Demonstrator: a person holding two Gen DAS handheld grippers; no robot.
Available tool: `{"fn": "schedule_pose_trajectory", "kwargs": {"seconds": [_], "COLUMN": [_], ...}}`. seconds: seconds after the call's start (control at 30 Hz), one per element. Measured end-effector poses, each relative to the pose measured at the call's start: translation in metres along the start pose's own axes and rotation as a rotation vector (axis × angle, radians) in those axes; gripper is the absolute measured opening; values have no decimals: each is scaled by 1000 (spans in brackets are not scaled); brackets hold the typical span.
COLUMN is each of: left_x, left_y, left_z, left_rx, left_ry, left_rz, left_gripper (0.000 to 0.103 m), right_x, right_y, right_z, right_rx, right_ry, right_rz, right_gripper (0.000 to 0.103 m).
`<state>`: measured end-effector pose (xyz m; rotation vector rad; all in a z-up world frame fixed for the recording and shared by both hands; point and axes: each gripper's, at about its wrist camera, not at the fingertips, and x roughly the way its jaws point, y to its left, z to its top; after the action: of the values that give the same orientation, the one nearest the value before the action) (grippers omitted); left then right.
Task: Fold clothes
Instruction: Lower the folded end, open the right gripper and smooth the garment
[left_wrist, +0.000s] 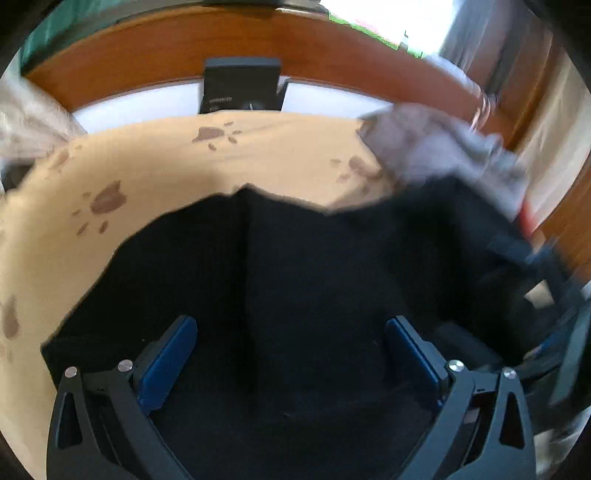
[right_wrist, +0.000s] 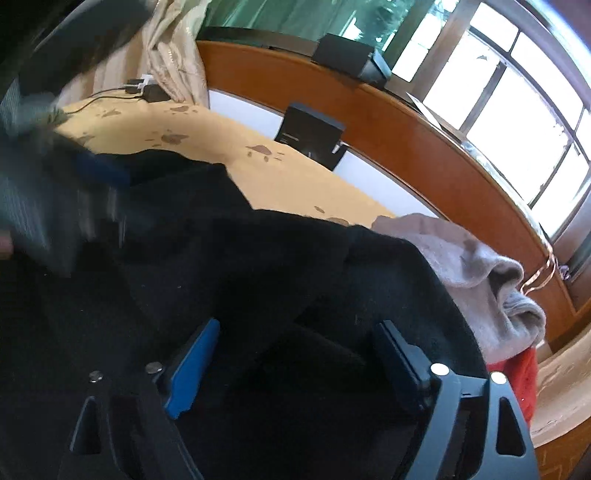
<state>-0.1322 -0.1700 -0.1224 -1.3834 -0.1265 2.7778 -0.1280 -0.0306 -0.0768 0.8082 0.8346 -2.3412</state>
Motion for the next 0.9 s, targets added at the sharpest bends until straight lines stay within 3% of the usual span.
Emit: {"fn": "schedule_pose_trajectory", "kwargs": {"seconds": [0.03,0.13,0.2,0.3,0.37,0.43,0.5,0.6,0.77,0.9], "left_x": [0,-15,-32,-60,-64,-50,-28,-30,-42,-73], "left_y": [-3,5,6,-4,-14,-23,-24,-24,-26,-36], "left_z": [-2,0,-3,-15,-24,-33,-40,-39,-40,-47], "left_rx": [30,-28,-36,33,85,107,83,67,23,-28], "left_ry": [-8,-18,-66,-132,-122,-46,28,9,-6,-89], "left_rz": [15,-13,-23,14,41,22,16,29,41,7], "left_gripper": [102,102,102,102,102,102,103,103,103,103], "right_x": [-1,-14,-27,-53,-52,-37,-32,-27,-27,-28], "right_y": [-2,1,0,1,4,8,-3,-16,-14,-16], "right_z": [-2,-3,1,-8,-19,-34,-44,-49,-47,-49], "right_rx": [6,1,9,22,32,49,153,254,250,263], "right_ry": [3,-10,-47,-75,-22,60,62,93,103,103], "right_rz": [7,-17,-40,-26,-1,42,90,158,153,169], "right_gripper": [90,90,91,91,91,91,94,102,102,102]}}
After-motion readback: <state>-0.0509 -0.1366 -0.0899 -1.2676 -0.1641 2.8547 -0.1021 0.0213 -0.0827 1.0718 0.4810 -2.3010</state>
